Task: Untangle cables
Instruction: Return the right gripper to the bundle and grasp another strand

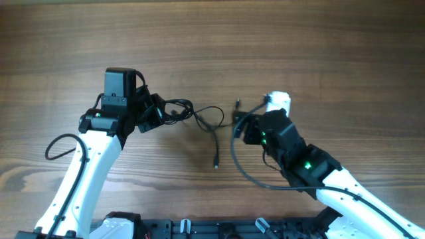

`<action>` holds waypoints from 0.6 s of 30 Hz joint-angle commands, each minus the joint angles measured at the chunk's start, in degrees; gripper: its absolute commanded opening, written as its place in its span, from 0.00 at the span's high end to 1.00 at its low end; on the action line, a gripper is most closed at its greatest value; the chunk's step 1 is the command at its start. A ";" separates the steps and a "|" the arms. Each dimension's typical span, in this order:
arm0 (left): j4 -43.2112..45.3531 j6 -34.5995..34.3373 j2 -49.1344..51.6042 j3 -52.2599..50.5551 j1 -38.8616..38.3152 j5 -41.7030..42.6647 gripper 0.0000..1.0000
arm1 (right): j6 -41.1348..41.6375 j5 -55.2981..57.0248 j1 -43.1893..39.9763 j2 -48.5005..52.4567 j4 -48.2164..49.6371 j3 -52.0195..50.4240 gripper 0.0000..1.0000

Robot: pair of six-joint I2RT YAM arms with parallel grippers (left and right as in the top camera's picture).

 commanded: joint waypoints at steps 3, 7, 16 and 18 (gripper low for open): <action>0.13 1.25 -0.33 0.37 0.00 2.21 0.96 | -37.62 -24.41 0.07 8.26 12.61 0.68 0.00; 0.13 3.56 -0.33 0.37 0.00 3.87 0.96 | -44.13 -25.55 0.07 18.36 21.64 0.68 0.00; 0.15 7.28 -0.33 0.37 0.00 9.81 0.96 | -44.06 -26.77 0.07 28.79 31.69 0.68 0.33; 0.15 7.39 -0.33 0.37 -0.39 10.19 0.96 | -40.52 -26.77 0.04 28.68 32.61 0.68 0.96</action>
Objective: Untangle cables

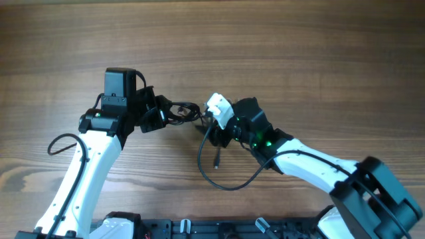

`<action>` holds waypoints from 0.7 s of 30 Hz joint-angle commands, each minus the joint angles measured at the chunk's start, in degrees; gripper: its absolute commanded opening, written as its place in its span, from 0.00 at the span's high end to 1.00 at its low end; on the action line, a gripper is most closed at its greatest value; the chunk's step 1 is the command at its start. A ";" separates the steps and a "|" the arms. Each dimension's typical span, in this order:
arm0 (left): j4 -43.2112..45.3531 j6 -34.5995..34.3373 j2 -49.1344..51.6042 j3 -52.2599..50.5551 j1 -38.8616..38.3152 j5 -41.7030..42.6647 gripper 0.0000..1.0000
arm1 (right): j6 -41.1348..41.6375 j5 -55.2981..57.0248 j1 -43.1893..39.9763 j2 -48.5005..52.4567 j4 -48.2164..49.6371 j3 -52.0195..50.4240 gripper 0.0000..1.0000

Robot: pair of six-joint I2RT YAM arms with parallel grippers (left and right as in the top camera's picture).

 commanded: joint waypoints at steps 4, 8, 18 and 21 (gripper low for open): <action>0.09 1.88 -0.33 0.39 -0.92 -0.04 0.96 | 13.44 -1.53 0.00 -3.34 0.63 0.37 0.96; 0.11 3.10 -0.33 0.39 -0.92 -5.31 0.96 | 16.00 -1.29 -0.28 -14.95 -6.10 0.37 0.96; 2.78 3.04 -0.33 0.39 -0.90 -8.72 0.96 | 15.52 1.73 -1.51 -40.00 -31.56 0.37 0.96; 2.91 3.04 -0.33 0.39 -0.90 -11.32 0.96 | 15.47 4.85 -1.51 -44.57 -34.62 0.37 0.96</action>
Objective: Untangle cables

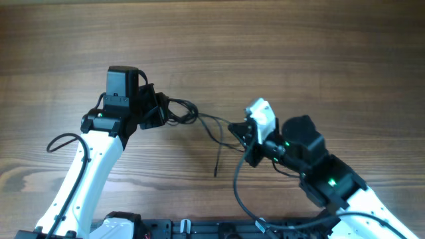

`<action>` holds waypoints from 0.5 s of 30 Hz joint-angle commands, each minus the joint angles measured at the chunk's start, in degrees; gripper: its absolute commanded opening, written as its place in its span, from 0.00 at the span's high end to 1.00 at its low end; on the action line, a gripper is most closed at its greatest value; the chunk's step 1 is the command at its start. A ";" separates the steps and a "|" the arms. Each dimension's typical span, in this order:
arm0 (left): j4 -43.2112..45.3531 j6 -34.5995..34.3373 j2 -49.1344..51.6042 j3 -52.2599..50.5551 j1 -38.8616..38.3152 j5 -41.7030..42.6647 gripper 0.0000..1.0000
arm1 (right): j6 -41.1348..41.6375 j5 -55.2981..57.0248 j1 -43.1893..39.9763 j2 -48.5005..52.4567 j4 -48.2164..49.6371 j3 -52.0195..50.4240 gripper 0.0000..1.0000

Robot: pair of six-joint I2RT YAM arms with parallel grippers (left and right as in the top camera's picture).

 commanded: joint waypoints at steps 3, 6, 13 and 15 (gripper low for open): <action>0.28 0.81 -0.33 0.37 0.07 -5.33 0.96 | 0.81 11.72 -0.26 -6.27 -4.48 0.28 0.96; 0.28 0.70 -0.33 0.37 0.07 -4.66 0.96 | 3.52 16.85 -0.26 -6.08 -8.94 0.28 0.50; 12.50 26.03 -0.33 0.37 0.04 8.11 0.96 | 20.83 15.72 -0.26 2.12 -7.91 0.28 0.00; 16.26 37.73 -0.33 0.37 0.07 12.72 0.96 | 21.57 13.03 -0.26 4.74 -6.25 0.28 0.00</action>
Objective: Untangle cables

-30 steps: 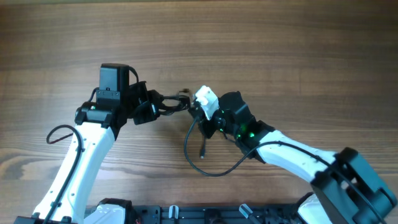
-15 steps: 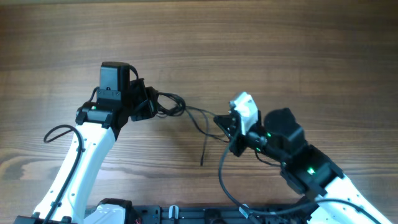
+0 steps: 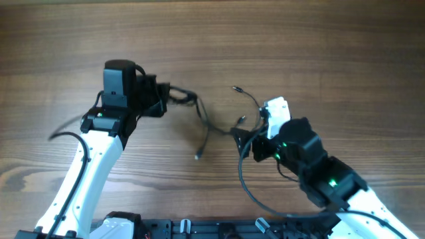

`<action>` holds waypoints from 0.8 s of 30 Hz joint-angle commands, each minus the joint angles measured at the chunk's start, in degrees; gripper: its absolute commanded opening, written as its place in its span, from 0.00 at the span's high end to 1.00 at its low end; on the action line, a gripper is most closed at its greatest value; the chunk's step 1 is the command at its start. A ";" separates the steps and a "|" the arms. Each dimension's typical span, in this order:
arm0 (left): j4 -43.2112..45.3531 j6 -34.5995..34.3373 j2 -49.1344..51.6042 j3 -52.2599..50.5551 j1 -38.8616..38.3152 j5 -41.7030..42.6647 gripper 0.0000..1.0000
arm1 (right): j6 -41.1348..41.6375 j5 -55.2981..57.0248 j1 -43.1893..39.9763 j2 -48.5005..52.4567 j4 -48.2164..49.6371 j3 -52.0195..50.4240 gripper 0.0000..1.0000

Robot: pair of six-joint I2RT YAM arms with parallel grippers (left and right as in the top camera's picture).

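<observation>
Thin black cables lie on the wooden table in the overhead view. My left gripper [image 3: 165, 99] is shut on a small tangle of cable [image 3: 180, 97]. From there one black cable [image 3: 202, 129] trails down to a plug end [image 3: 198, 157]. A second black cable [image 3: 252, 99] arcs from its free tip [image 3: 234, 87] down to my right gripper [image 3: 243, 131], which looks shut on it near a small connector [image 3: 242, 120]. The two cables lie apart, with a gap between them.
The brown wooden table [image 3: 319, 46] extends on all sides. The right arm's own thick black lead [image 3: 242, 182] loops below its wrist. A dark rail [image 3: 219, 229] runs along the front edge.
The left gripper has shifted slightly up and left with its tangle. The strand that stretched between the grippers has come apart: one cable hangs from the left, and another arcs above the right gripper.
First the right gripper was right of a loose tangle held by the left gripper. Then it was reaching into the tangle's middle. Then it was back to the right with a strand stretched between the grippers. Now the two cables lie apart.
</observation>
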 commanded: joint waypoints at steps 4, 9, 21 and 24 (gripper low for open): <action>4.22 34.91 -0.33 0.44 0.07 16.59 0.96 | 2.60 -11.32 -0.24 5.79 6.75 0.26 0.00; 3.65 55.23 -0.33 0.44 0.04 29.24 0.96 | -0.11 -16.06 -0.24 5.88 10.08 0.26 0.00; 1.77 52.00 -0.33 0.44 0.07 30.27 0.96 | 7.82 -15.80 -3.08 5.90 10.12 0.26 0.00; 1.57 59.12 -0.33 0.44 0.04 31.89 0.96 | 14.43 -15.82 -6.29 5.90 10.10 0.26 0.00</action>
